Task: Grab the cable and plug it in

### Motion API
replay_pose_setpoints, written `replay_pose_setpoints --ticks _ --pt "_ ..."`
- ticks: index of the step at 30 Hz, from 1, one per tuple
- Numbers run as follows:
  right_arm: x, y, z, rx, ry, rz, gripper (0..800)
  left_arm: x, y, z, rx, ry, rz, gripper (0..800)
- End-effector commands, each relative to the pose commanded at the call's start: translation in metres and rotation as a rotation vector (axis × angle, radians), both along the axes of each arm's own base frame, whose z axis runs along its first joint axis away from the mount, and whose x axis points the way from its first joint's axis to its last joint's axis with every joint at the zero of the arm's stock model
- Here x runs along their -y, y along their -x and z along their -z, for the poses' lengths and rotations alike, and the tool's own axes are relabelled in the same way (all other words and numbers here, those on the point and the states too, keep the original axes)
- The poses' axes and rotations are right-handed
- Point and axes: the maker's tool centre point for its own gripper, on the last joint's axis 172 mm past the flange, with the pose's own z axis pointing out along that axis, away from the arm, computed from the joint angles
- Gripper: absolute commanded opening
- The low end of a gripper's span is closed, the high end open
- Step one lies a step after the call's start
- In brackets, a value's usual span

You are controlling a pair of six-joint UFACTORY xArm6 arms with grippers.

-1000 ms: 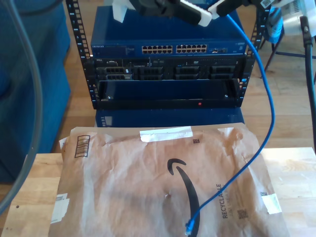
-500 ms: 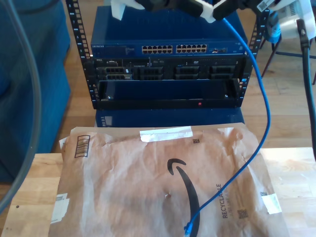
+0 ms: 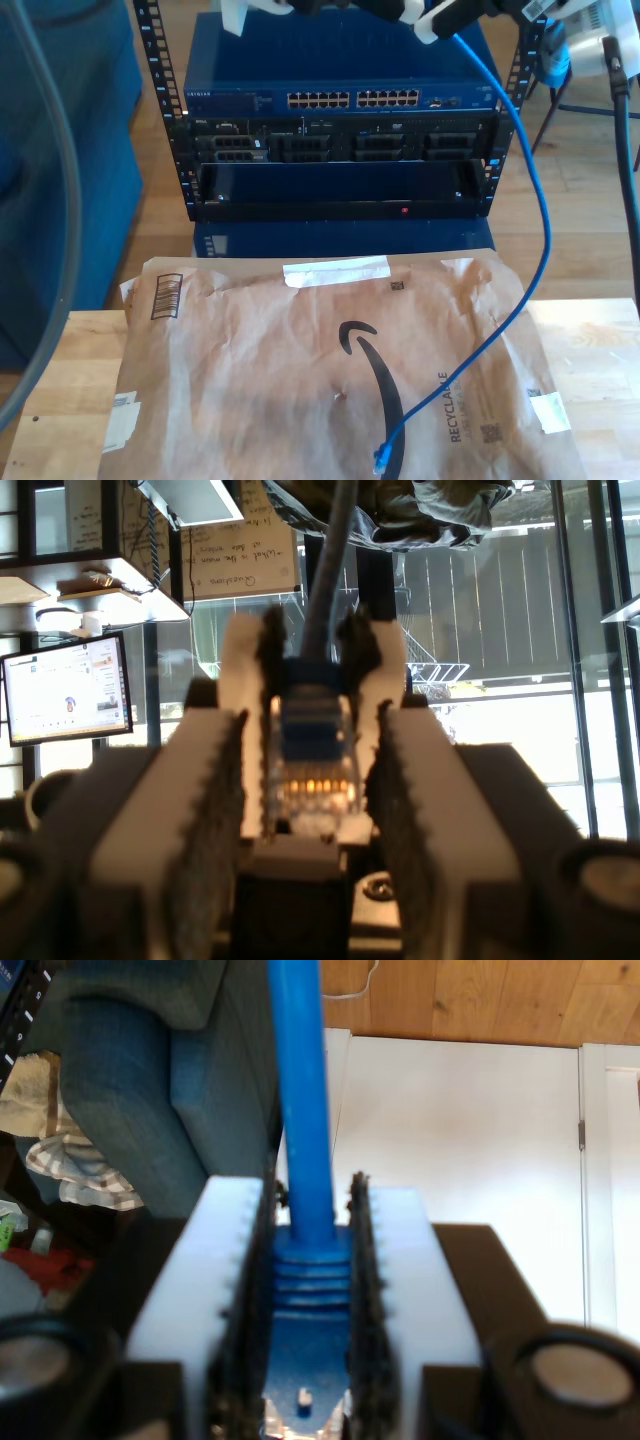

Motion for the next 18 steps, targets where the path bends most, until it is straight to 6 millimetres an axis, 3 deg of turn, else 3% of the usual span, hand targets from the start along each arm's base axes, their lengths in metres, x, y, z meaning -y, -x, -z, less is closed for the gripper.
replay_pose_setpoints --ticks 18 --pt "-0.0025 0.0006 -0.0013 0.003 -0.002 -0.006 2 -0.0013 -0.0055 0.001 0.016 0.004 -0.013 116"
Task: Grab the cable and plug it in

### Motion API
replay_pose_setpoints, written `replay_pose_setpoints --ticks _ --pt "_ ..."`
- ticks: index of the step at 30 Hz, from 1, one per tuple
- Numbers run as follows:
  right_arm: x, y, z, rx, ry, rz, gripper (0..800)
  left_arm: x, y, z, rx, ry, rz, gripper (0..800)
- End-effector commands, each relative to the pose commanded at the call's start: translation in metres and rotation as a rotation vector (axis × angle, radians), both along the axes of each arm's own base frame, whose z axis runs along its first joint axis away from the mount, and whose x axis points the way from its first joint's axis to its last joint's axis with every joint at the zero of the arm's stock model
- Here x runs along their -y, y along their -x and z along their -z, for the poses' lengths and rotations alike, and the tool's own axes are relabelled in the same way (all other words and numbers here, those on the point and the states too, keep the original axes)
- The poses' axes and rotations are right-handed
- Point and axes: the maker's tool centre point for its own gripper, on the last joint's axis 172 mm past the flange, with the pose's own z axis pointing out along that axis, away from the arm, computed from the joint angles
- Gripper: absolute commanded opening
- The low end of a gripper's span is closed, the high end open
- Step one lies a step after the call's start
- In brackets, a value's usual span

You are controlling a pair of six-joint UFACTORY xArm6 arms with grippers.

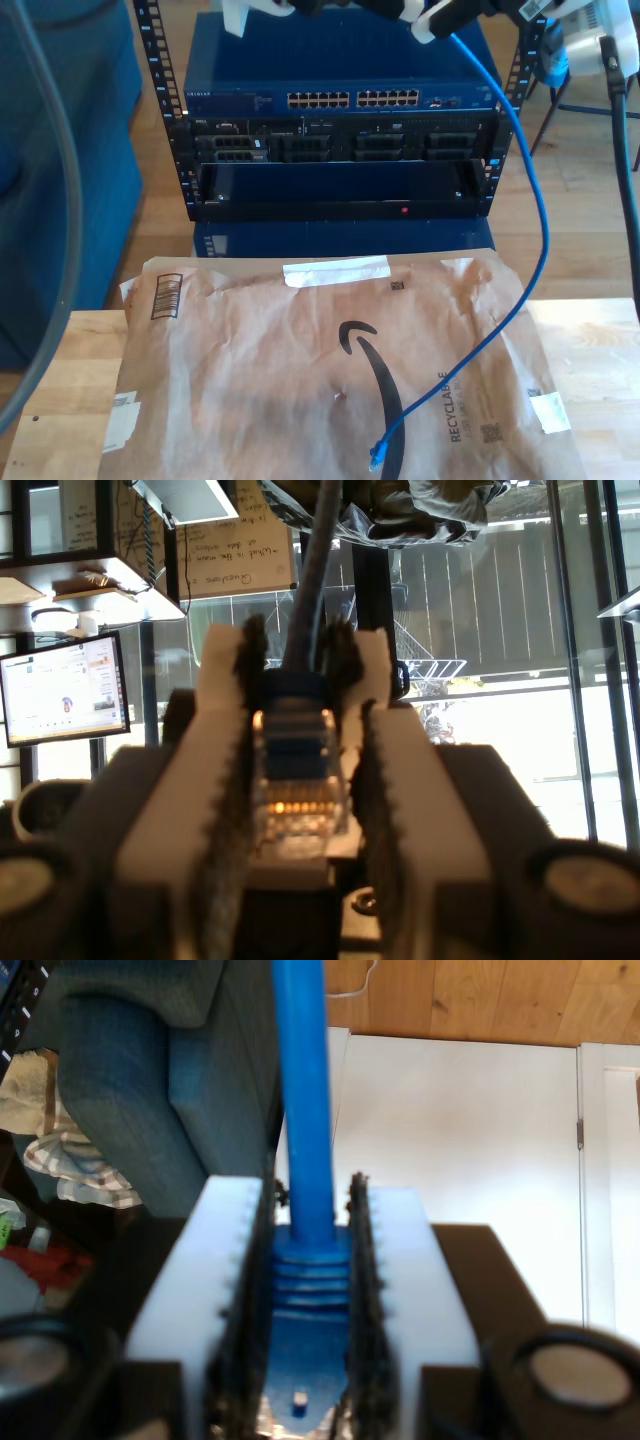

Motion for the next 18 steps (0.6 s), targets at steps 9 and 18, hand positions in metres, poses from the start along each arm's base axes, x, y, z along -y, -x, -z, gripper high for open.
replay_pose_setpoints --ticks 9,18 --pt "-0.003 0.001 0.002 -0.004 0.001 -0.011 467 0.0 -0.003 0.003 0.004 0.003 -0.007 3" --pt "0.006 -0.001 -0.014 0.043 0.015 0.006 797 -0.001 -0.001 0.002 0.005 0.001 -0.005 3"
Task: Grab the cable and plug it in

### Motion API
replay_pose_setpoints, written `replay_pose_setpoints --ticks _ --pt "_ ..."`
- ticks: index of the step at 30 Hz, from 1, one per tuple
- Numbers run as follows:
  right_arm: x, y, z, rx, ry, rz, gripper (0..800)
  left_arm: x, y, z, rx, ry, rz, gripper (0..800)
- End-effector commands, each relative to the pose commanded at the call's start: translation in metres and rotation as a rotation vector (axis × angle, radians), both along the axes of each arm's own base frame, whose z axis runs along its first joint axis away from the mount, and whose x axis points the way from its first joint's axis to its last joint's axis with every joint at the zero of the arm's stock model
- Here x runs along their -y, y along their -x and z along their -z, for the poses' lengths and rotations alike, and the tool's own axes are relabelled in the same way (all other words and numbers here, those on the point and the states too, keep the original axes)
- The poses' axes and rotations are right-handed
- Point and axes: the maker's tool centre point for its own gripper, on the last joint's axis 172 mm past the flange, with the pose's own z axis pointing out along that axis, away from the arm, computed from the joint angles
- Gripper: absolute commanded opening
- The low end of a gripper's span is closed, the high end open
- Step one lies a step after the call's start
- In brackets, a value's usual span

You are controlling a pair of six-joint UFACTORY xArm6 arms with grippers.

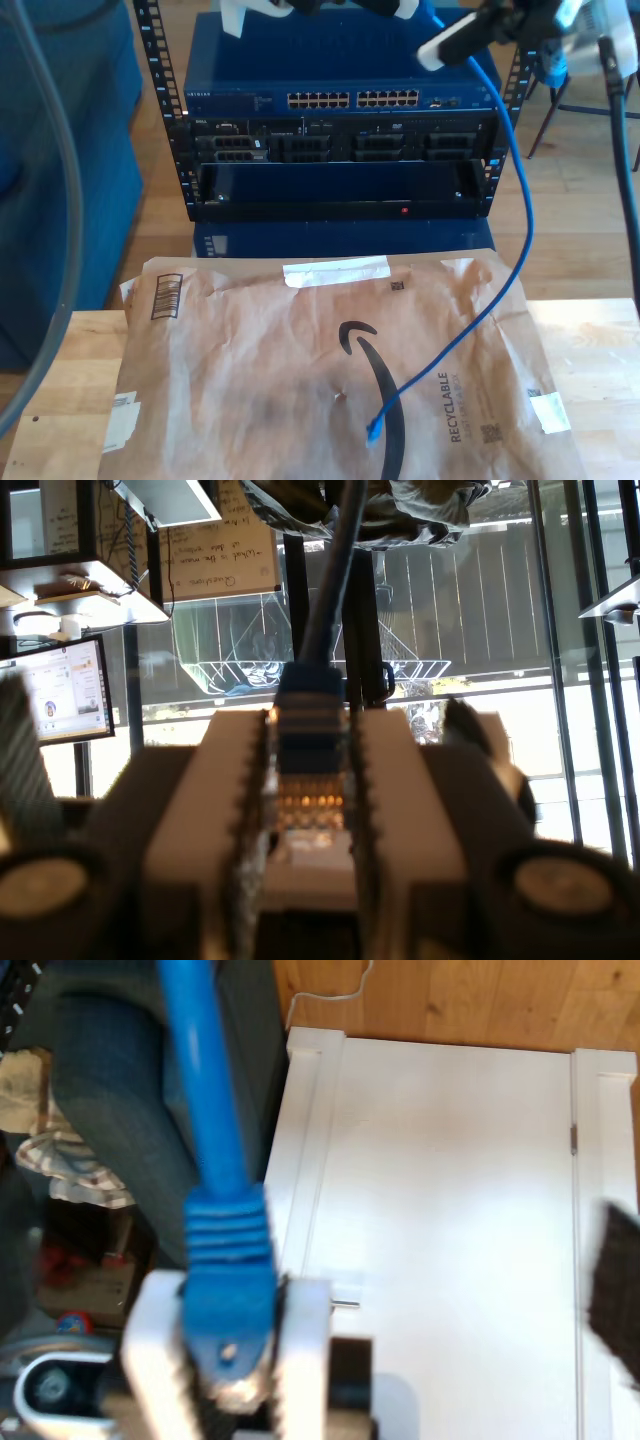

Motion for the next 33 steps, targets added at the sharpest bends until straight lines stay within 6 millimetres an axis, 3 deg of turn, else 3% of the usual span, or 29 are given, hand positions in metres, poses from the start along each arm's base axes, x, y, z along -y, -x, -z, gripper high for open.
replay_pose_setpoints --ticks 3,9,14,18,22,27,33 --pt "0.016 -0.005 -0.001 0.035 0.031 0.017 797 -0.002 0.001 0.0 -0.005 0.0 0.0 2" --pt "0.016 -0.003 -0.001 0.082 0.047 -0.033 798 -0.012 0.007 0.007 -0.078 -0.006 0.007 2" --pt "0.015 -0.004 -0.019 0.121 0.044 -0.031 798 -0.018 0.011 0.012 -0.199 -0.016 -0.024 2" --pt "0.018 -0.009 -0.029 0.16 0.033 -0.007 794 -0.031 0.002 0.016 -0.371 0.072 0.001 2" --pt "0.024 -0.01 -0.052 0.281 0.027 0.015 794 -0.064 -0.028 0.011 -0.441 0.199 -0.036 2" --pt "0.035 -0.006 -0.059 0.468 0.044 0.018 793 -0.062 -0.023 0.005 -0.451 0.225 -0.001 2" --pt "0.002 0.009 -0.057 0.542 0.016 -0.09 794 -0.058 -0.01 -0.01 -0.498 0.314 0.085 2"
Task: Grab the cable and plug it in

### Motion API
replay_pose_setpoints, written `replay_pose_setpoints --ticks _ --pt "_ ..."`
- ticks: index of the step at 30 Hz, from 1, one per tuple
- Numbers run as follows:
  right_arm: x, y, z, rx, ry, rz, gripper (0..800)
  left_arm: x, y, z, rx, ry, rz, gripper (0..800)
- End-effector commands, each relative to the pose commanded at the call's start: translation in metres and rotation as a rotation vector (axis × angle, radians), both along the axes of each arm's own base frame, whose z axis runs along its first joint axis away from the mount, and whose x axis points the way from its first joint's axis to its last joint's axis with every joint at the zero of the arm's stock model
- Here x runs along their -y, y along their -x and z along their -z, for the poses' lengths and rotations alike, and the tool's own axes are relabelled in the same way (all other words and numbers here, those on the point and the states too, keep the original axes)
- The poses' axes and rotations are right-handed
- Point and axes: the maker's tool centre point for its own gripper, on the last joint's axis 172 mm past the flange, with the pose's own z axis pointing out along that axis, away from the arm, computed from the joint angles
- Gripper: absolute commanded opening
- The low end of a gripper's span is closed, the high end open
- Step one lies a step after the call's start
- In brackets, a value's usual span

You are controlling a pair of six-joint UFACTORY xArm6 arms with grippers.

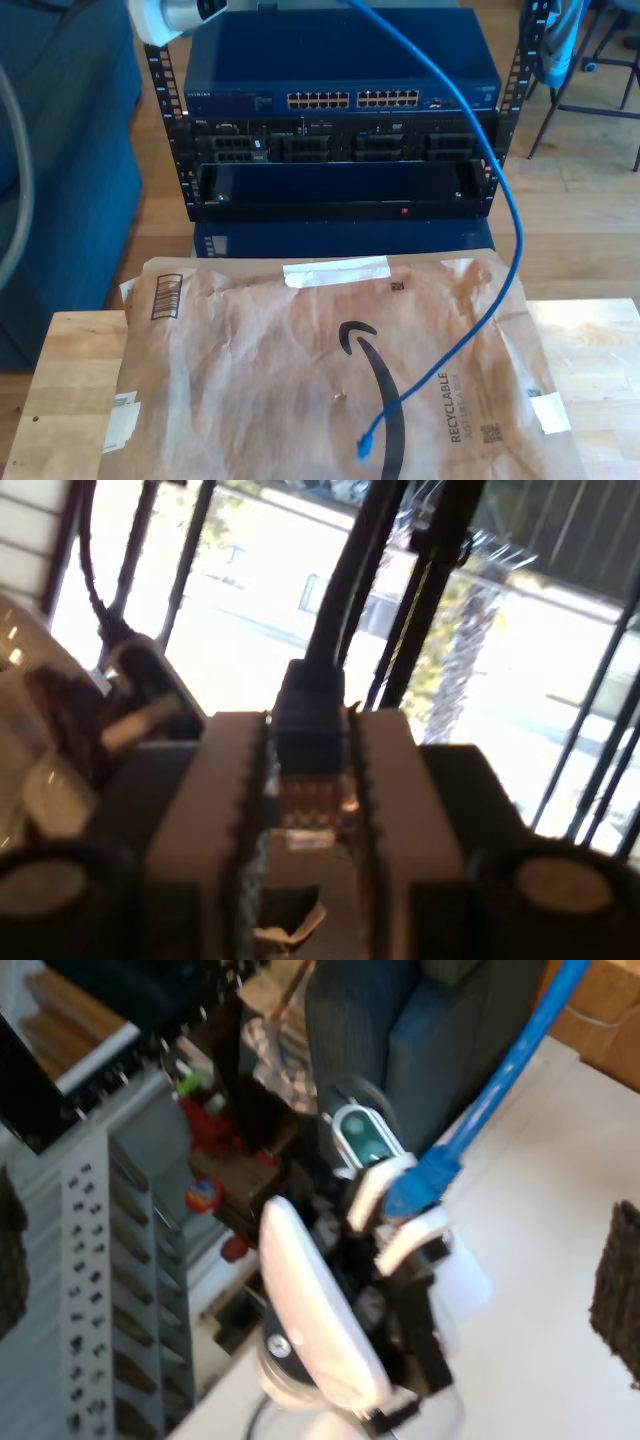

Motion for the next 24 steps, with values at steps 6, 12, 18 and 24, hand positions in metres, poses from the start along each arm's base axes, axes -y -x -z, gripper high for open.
replay_pose_setpoints --ticks 6,12,18,24 --pt "-0.033 0.016 -0.012 0.17 -0.003 -0.09 793 -0.001 0.009 -0.005 -0.046 0.065 0.05 2" --pt "-0.043 0.019 -0.009 0.246 -0.011 -0.106 792 -0.005 0.019 -0.02 -0.068 0.153 0.099 2" --pt "-0.047 0.025 -0.002 0.262 -0.025 -0.106 793 -0.007 0.022 -0.023 -0.082 0.188 0.134 2" --pt "-0.039 0.03 0.001 0.33 -0.022 -0.09 796 -0.01 0.027 -0.029 -0.085 0.223 0.16 2"
